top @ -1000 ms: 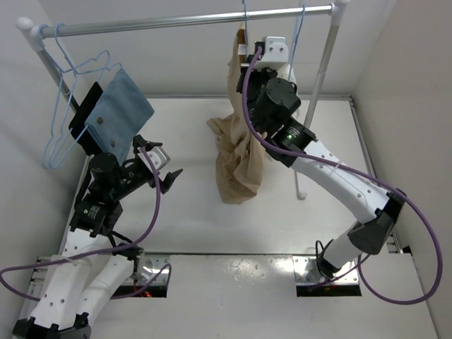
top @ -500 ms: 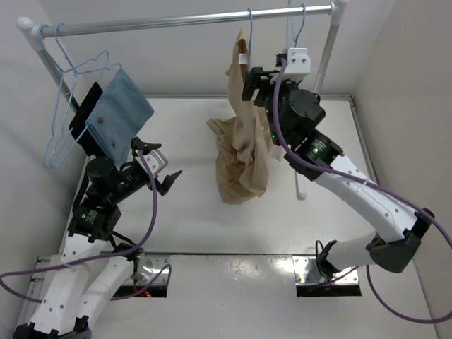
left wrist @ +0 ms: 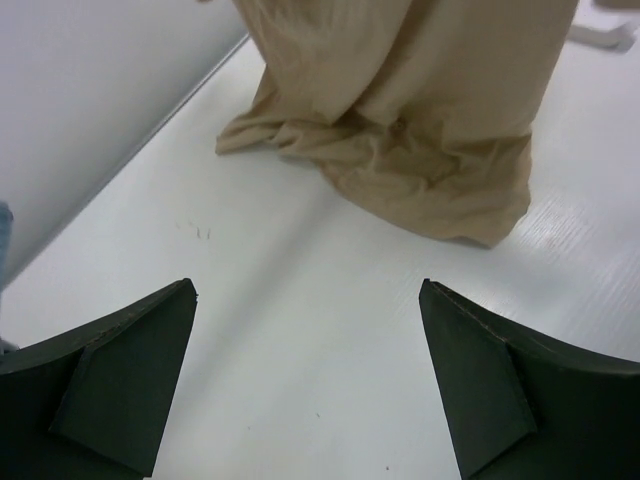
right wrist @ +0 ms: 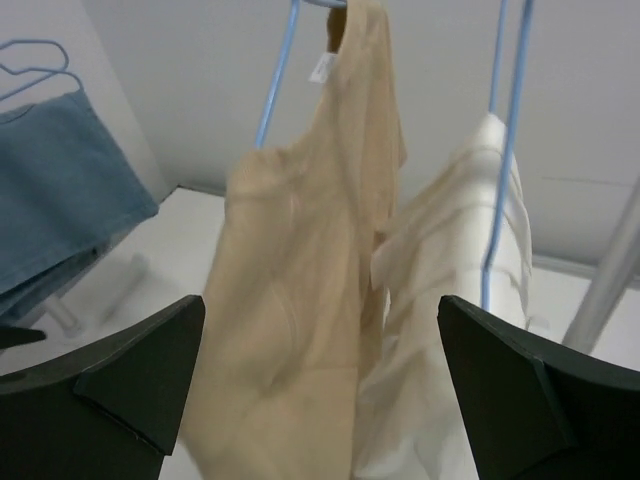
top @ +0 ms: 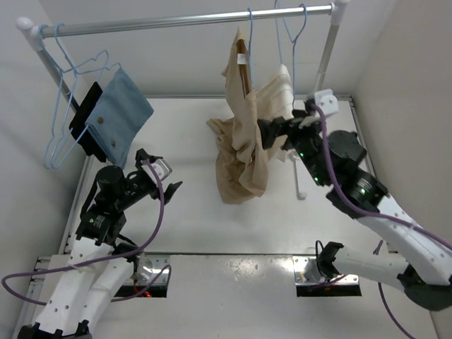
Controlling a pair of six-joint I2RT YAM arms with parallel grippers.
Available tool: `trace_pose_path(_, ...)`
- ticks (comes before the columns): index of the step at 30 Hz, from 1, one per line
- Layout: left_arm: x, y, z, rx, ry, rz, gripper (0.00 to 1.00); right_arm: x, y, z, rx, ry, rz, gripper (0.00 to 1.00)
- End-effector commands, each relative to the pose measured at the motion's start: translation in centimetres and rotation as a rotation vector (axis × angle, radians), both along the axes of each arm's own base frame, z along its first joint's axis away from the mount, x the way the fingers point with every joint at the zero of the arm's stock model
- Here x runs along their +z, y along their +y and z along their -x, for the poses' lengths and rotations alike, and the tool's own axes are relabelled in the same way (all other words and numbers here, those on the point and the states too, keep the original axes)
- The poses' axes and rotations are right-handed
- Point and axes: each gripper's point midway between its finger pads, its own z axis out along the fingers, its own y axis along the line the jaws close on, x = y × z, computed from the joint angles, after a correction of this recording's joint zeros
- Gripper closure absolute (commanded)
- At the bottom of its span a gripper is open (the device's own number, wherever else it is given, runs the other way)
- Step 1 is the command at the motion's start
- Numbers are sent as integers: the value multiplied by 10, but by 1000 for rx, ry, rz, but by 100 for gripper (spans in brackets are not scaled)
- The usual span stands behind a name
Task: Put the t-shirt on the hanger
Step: Hang the hanger with tshirt onto the clothesline
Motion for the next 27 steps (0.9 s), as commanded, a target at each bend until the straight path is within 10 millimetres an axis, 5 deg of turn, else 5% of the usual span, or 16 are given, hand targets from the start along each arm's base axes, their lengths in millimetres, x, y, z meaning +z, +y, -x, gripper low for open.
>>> trace_pose_path(1,-18,16,-4,99,13,-5,0,-26,-20,31,34,70,-52,0)
trace_pose_path(3,-34,26,-7,163,43,-16,0,-51,-40,38,-45,149,-114,0)
trace_pose_path(7,-82,44,-9,272,140,-58,0,-158,-83,61,-243,413,-125,0)
trace_pose_path(8,-92,48,-10,301,168,-65,0,-170,-88,68,-271,451,-205,0)
trace_pose_path(9,-95,56,-13,347,163,-77,0,-200,-94,73,-305,501,-188,0)
trace_pose_path(15,-118,77,-27,493,229,-117,0,-293,-123,98,-477,652,-324,0)
trace_pose_path(21,-129,87,-29,552,267,-148,0,-349,-129,110,-552,740,-352,0)
trace_pose_path(27,-127,89,-27,552,253,-130,0,-365,-138,109,-661,754,-382,0)
